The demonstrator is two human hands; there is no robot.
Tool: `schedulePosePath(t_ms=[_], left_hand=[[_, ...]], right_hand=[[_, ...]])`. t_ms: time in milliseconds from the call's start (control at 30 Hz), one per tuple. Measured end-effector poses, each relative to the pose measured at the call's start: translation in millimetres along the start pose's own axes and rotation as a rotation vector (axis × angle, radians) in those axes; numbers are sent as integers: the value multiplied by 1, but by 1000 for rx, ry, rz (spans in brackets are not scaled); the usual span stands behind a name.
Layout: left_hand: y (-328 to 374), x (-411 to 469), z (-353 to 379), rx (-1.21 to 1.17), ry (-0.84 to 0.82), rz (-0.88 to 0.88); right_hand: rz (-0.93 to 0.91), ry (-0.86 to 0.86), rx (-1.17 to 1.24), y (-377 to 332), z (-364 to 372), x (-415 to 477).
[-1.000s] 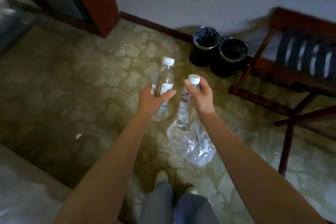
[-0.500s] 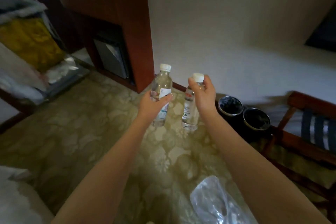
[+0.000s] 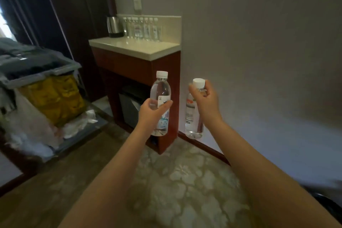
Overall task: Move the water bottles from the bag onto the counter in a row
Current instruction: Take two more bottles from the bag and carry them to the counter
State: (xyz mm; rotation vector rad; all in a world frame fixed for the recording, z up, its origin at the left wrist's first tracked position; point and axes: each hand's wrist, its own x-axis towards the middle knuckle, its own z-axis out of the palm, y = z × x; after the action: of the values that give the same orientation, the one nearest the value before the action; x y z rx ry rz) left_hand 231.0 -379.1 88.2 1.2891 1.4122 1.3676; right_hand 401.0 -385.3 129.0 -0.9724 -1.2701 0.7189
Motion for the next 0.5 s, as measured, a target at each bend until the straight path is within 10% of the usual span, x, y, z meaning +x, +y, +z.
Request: schedulePosePath(t_ms=[500], left_hand=[[58, 381, -170, -42, 161, 206]], right_hand=[[-237, -143, 143, 33, 297, 328]])
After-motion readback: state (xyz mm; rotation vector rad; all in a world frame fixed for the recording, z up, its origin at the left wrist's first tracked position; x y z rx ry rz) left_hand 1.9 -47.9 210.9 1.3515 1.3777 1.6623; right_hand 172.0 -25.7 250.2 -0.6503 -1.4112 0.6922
